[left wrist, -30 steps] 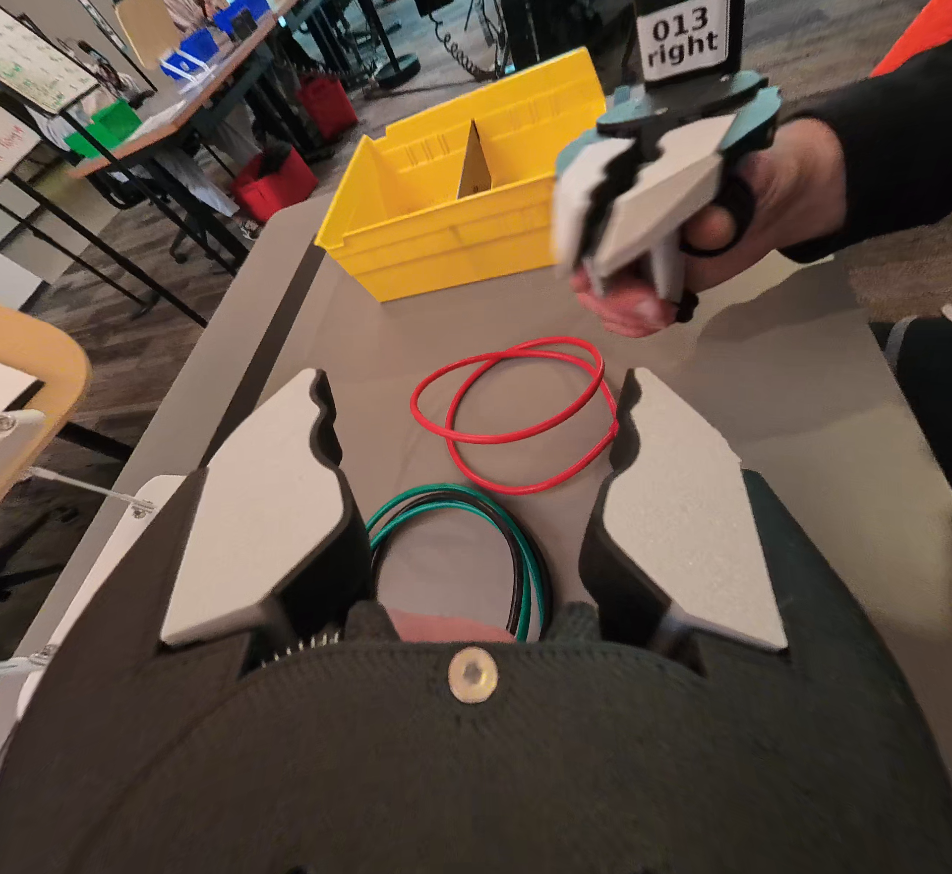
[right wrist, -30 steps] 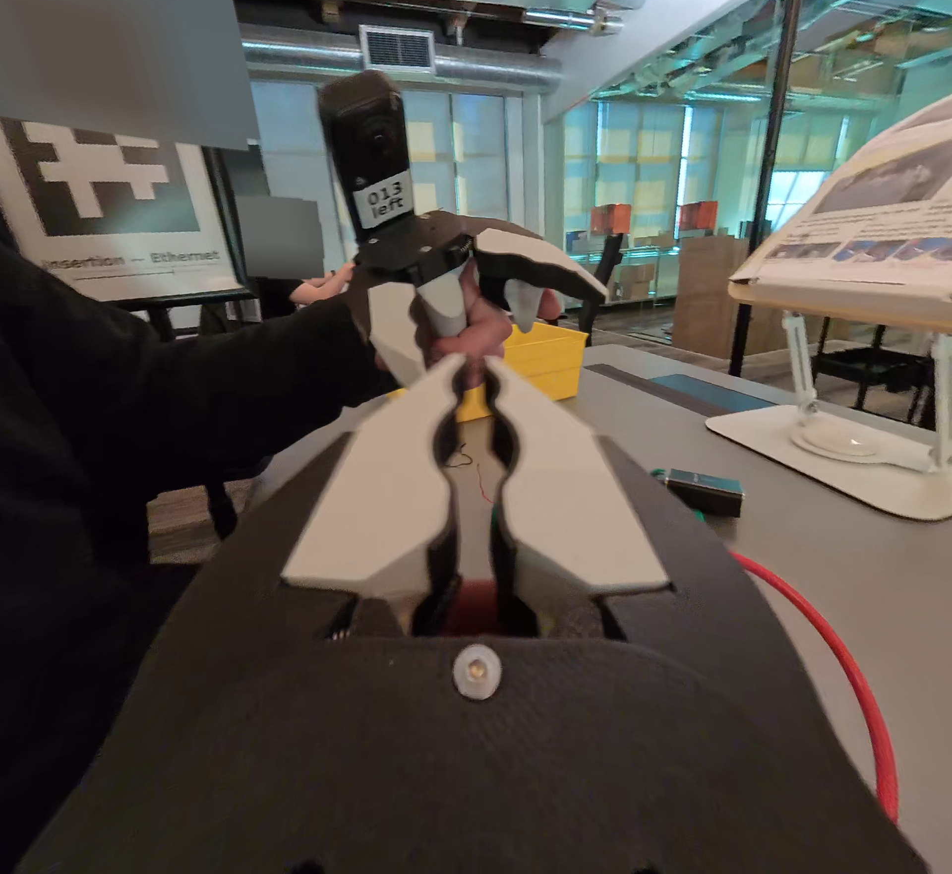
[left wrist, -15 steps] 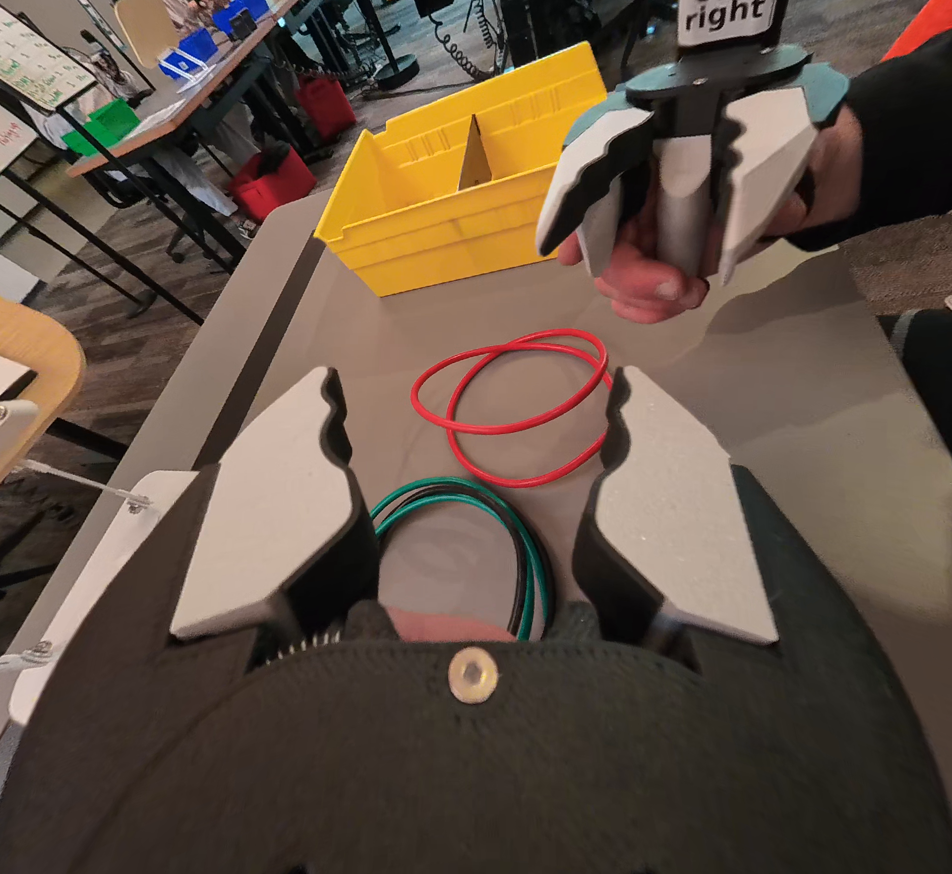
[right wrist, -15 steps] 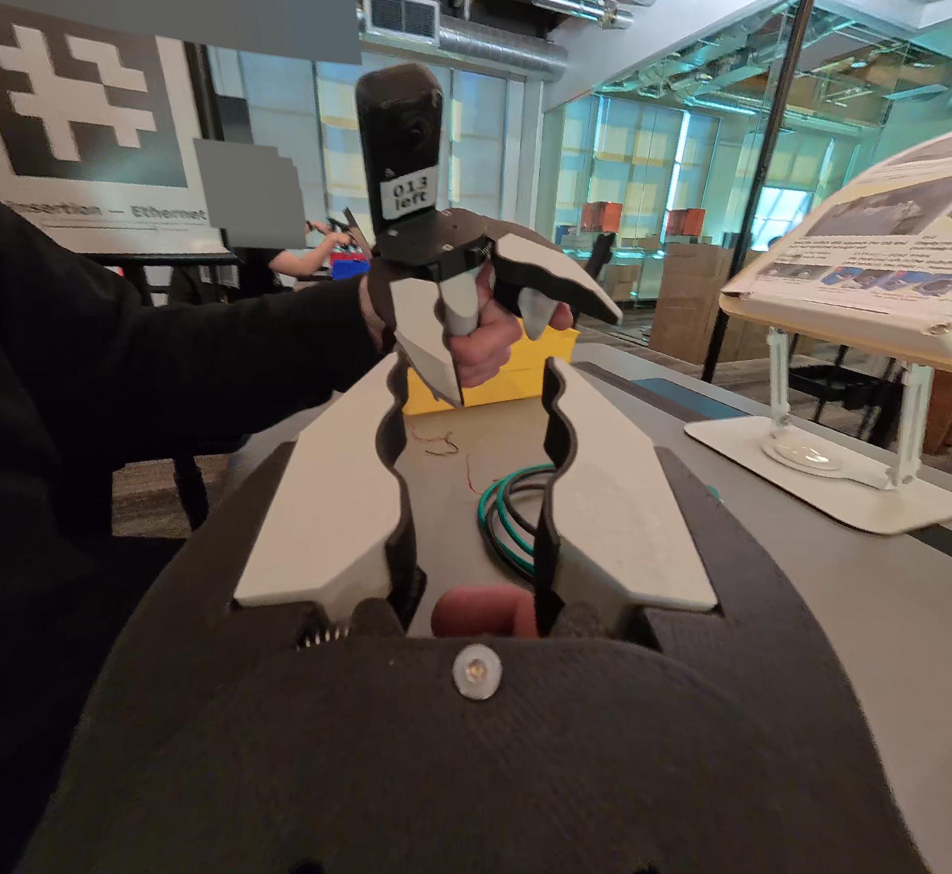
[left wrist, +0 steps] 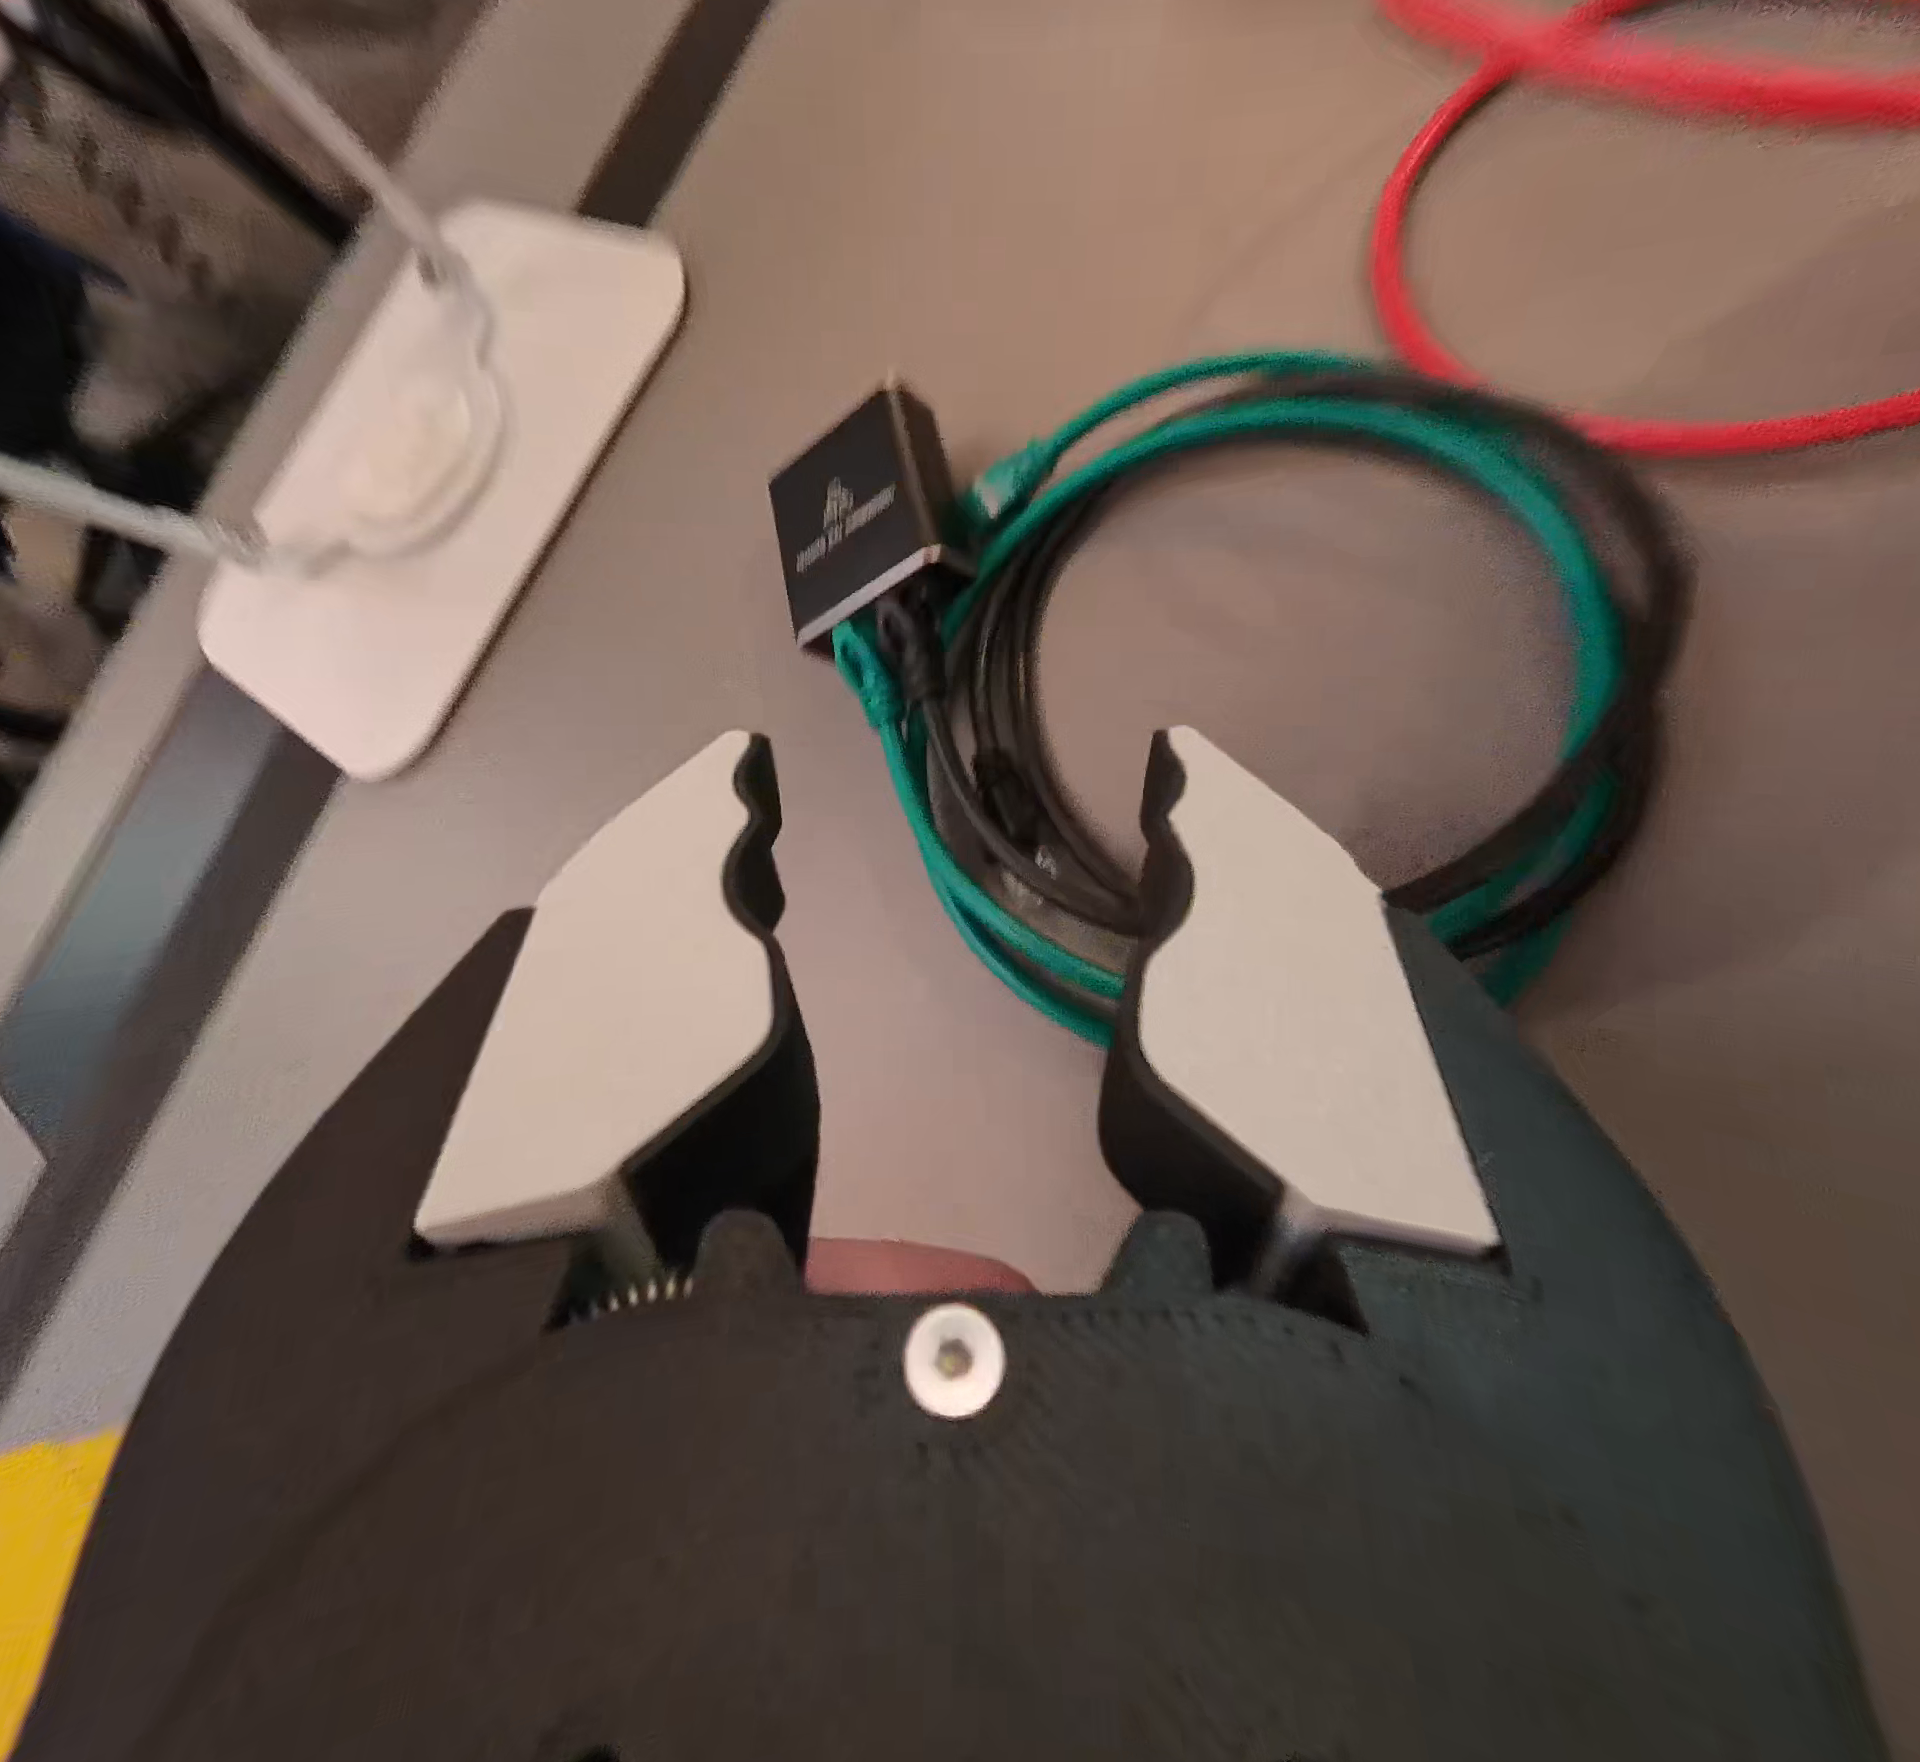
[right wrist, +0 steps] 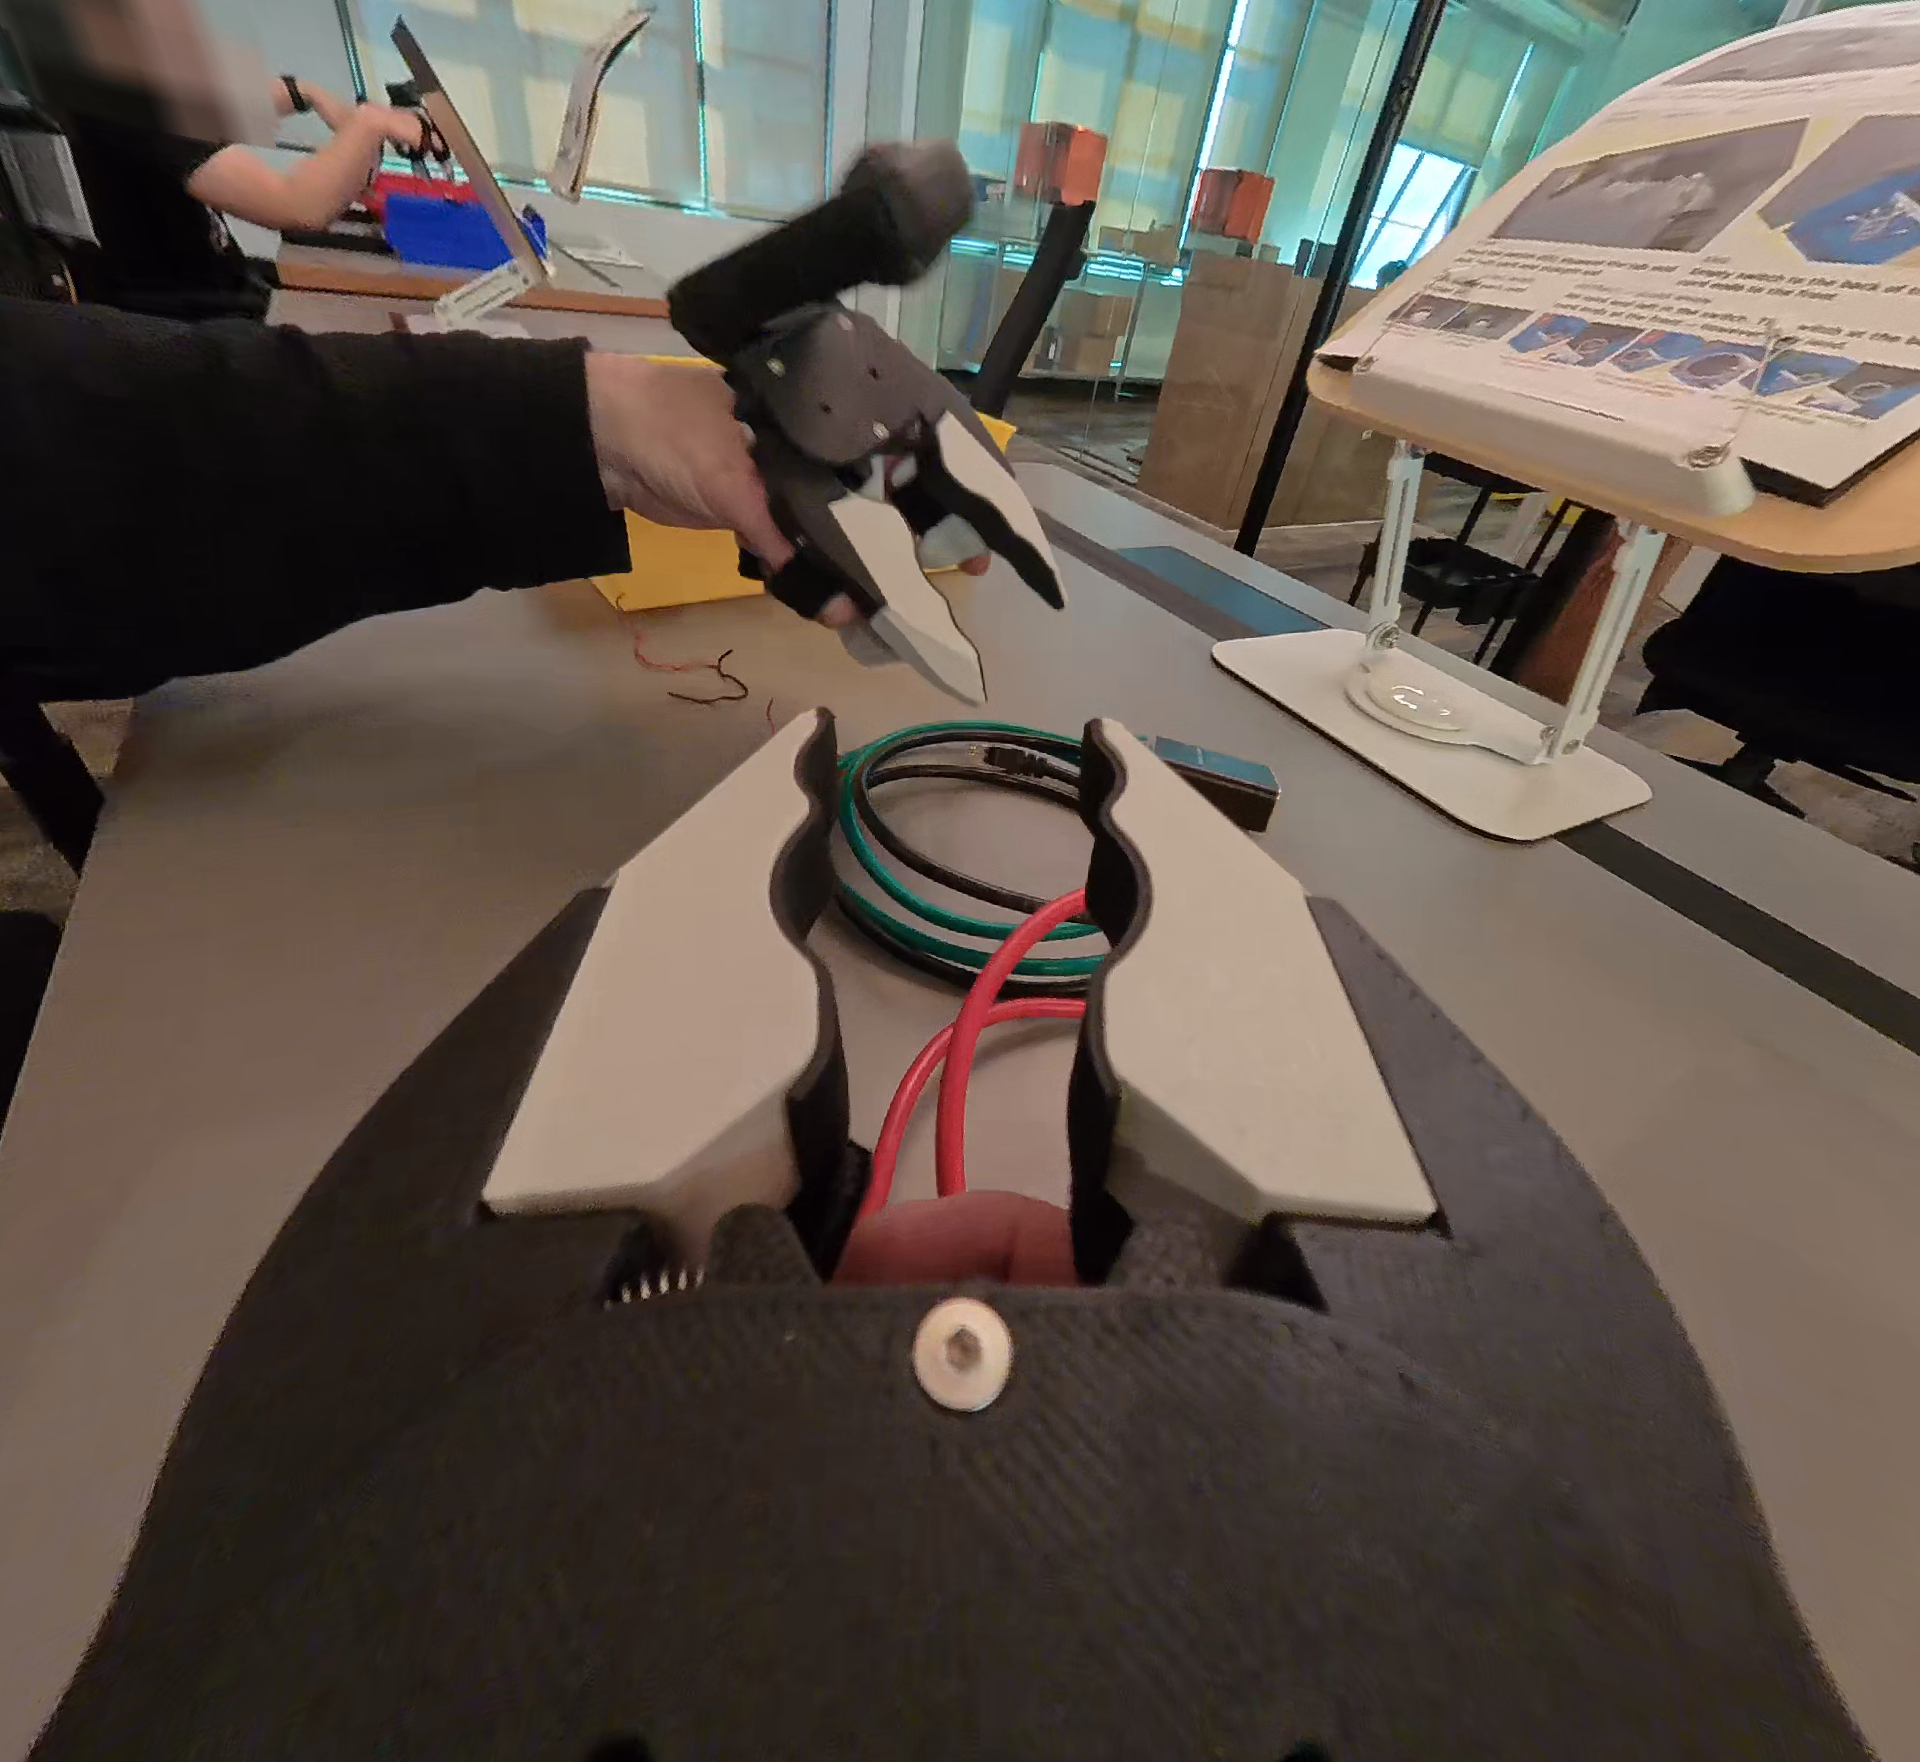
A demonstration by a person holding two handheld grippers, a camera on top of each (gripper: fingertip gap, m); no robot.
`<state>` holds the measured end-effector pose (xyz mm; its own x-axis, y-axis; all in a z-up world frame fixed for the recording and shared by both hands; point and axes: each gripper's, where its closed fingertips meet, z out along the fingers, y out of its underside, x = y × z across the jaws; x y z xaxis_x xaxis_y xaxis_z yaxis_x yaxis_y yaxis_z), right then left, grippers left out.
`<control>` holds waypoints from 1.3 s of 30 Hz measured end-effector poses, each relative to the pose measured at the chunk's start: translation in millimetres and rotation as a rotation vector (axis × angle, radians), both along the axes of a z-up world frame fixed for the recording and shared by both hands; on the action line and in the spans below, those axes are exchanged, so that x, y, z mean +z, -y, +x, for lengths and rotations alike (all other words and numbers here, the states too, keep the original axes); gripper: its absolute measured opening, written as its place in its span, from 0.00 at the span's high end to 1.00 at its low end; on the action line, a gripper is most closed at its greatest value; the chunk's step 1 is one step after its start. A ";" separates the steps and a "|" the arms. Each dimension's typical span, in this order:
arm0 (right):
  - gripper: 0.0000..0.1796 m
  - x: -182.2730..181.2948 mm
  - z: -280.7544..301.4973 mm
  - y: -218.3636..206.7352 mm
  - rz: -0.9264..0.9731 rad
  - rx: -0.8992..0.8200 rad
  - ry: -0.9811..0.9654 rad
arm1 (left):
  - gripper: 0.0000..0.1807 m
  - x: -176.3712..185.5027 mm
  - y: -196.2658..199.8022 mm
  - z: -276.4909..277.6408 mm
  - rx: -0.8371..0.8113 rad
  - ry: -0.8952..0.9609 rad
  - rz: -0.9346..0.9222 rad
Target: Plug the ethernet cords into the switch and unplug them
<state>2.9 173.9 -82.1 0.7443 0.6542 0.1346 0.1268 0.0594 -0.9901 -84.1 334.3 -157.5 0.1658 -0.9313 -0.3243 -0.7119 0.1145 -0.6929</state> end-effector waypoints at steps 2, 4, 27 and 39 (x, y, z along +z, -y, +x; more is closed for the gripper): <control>0.76 -3.3 -3.7 0.1 -0.002 0.006 0.021 | 0.62 -23.1 -11.8 -5.1 0.077 -0.061 -0.031; 0.76 -6.2 -5.2 -0.1 -0.005 0.008 0.034 | 0.63 -36.7 -15.2 -6.7 0.138 -0.074 -0.102; 0.70 1.2 29.3 -21.6 0.012 -0.219 0.102 | 0.93 18.5 -1.7 7.2 0.100 0.126 -0.207; 0.65 -16.0 -60.8 -13.2 -0.068 -0.087 0.358 | 0.97 40.1 26.3 34.7 0.106 0.260 -0.343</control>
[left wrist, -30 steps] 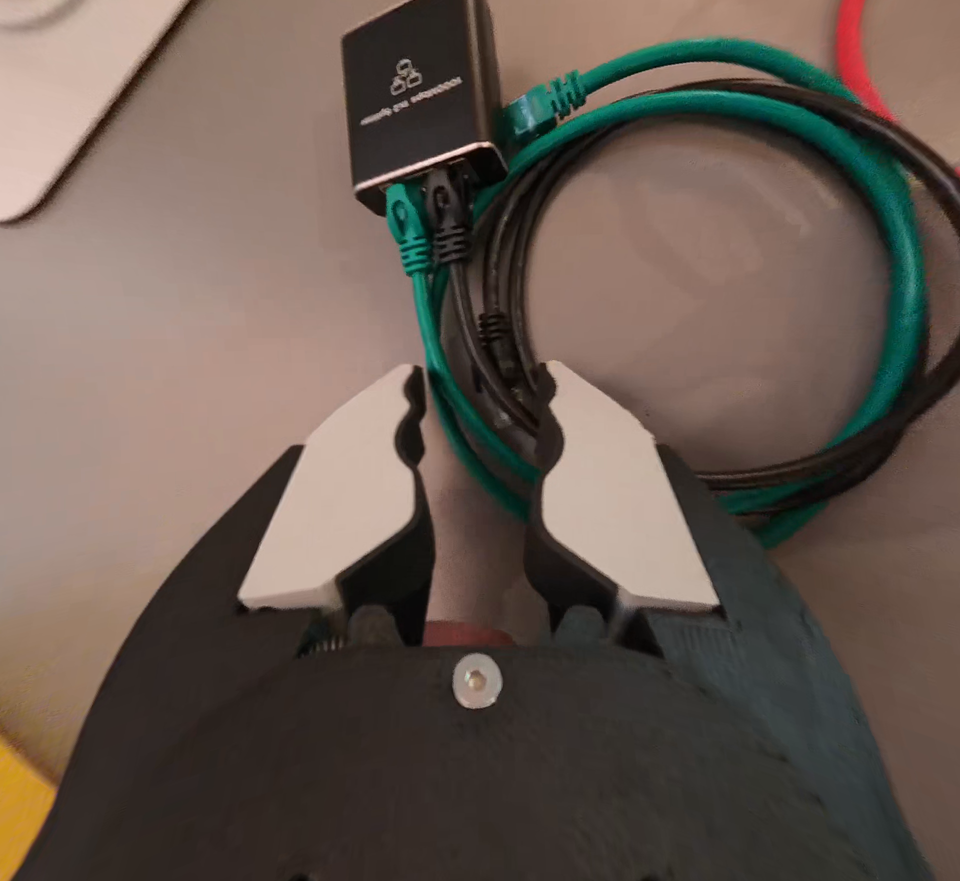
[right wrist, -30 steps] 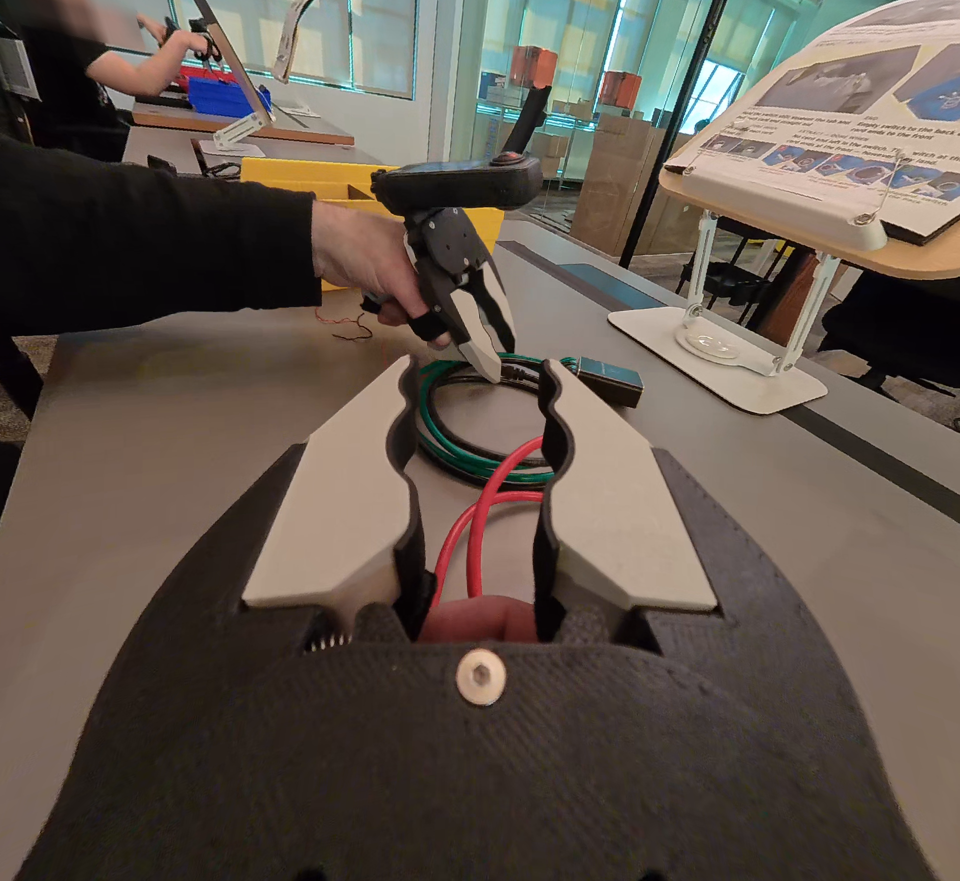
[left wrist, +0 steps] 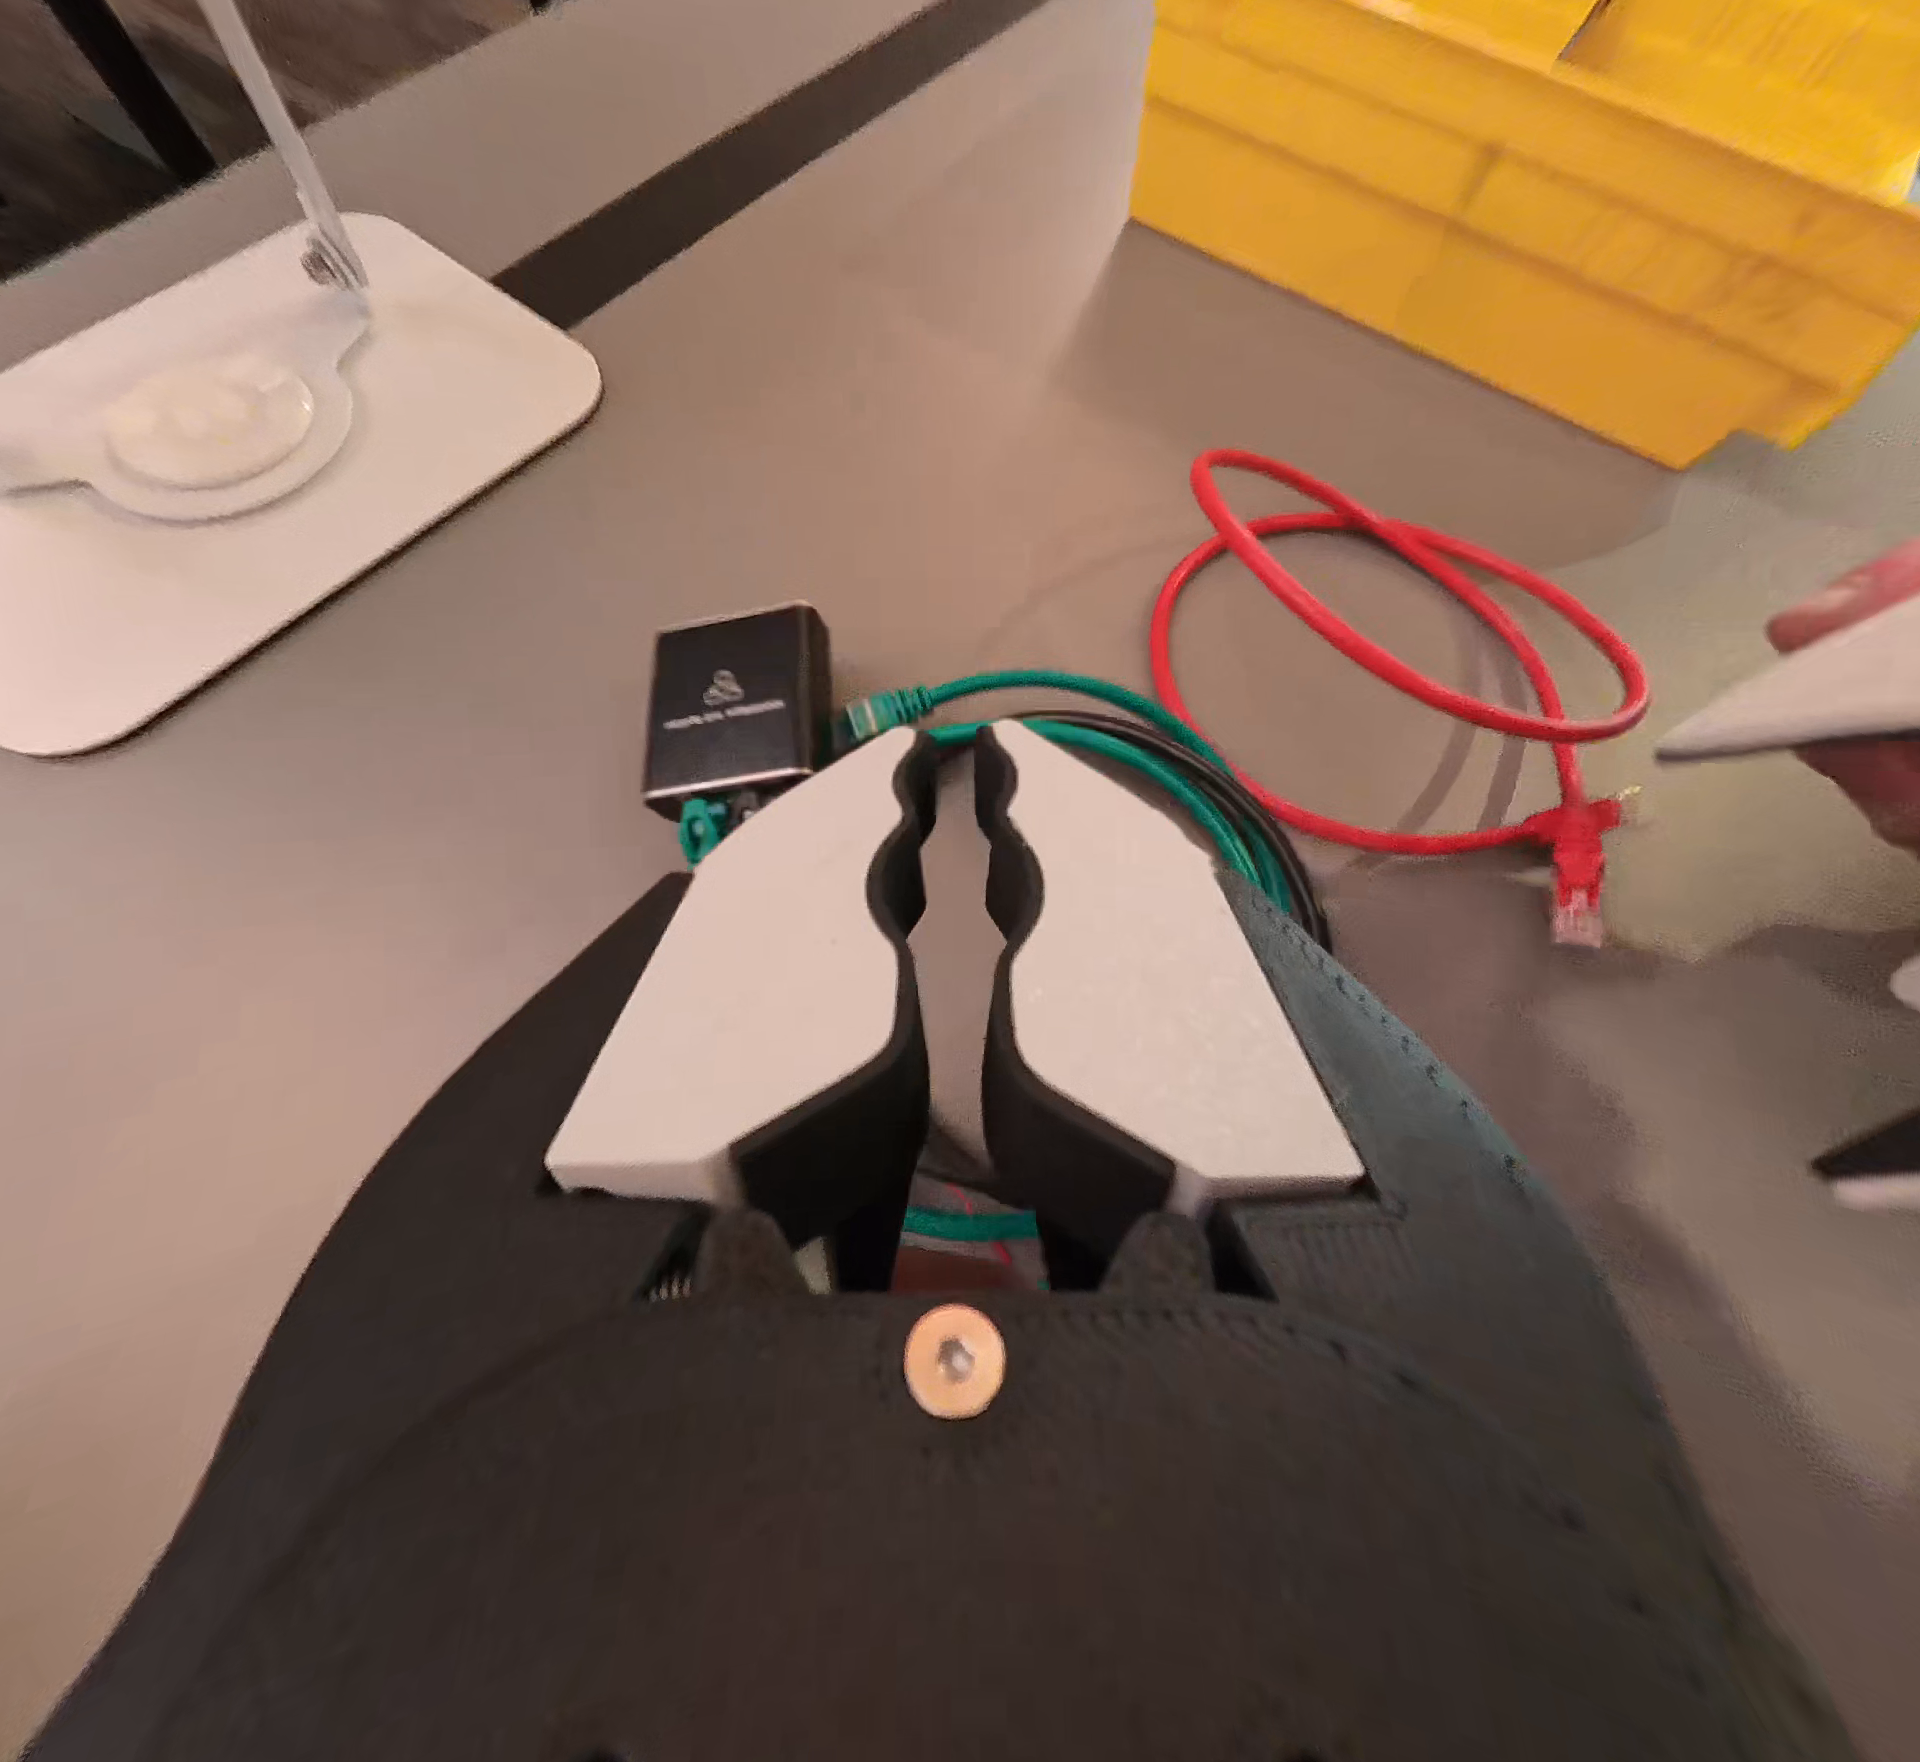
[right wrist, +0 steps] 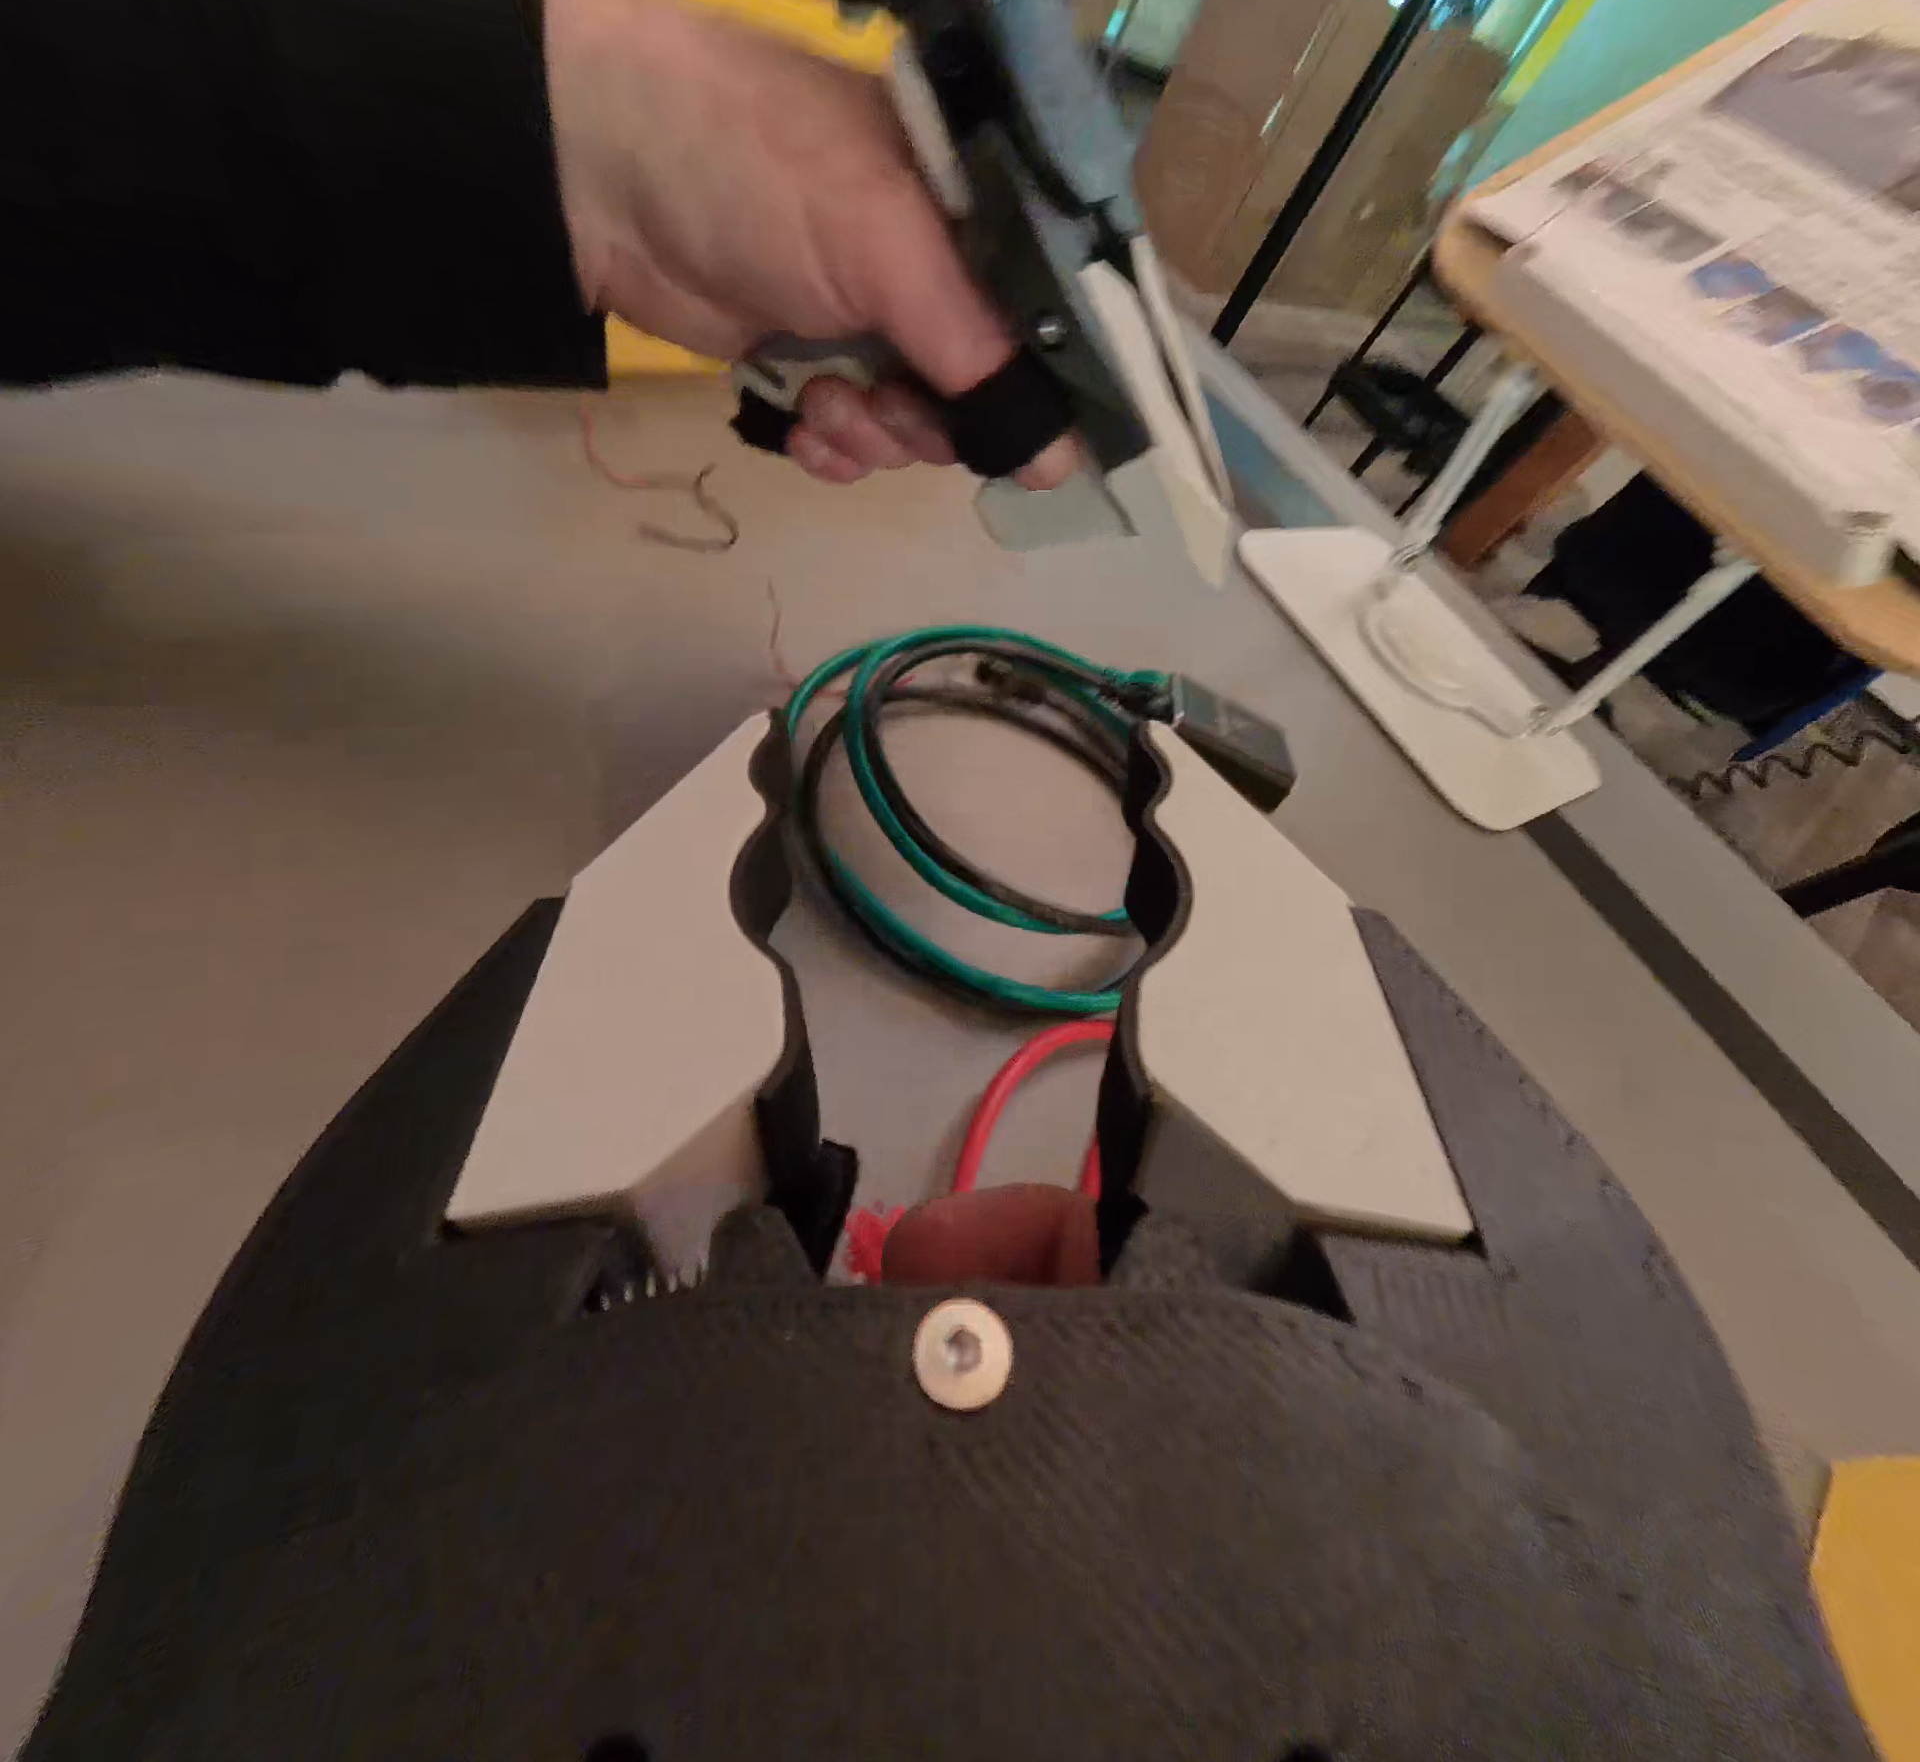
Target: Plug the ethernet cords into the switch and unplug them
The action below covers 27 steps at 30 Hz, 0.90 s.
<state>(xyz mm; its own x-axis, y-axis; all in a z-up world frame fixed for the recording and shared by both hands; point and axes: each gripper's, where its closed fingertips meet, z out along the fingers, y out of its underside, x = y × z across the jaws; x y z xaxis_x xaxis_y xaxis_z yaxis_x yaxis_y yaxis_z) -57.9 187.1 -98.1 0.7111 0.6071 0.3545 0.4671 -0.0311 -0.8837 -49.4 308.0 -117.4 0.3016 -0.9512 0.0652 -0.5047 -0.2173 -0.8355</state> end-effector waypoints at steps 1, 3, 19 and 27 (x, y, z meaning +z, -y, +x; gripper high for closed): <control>0.65 -9.8 -7.4 -0.1 -0.028 0.007 0.048 | 0.96 -7.1 -0.9 -0.8 0.009 -0.021 -0.007; 0.65 -25.0 -17.8 1.2 -0.041 0.027 0.128 | 0.95 -16.2 -8.9 -7.5 0.039 -0.077 0.029; 0.68 -48.5 -31.9 17.4 -0.043 0.111 0.158 | 0.57 -88.1 -76.1 20.3 -0.023 -0.582 -0.121; 0.68 -43.8 -16.3 13.6 -0.035 0.076 0.111 | 0.67 -91.6 -79.9 25.3 0.015 -0.505 -0.066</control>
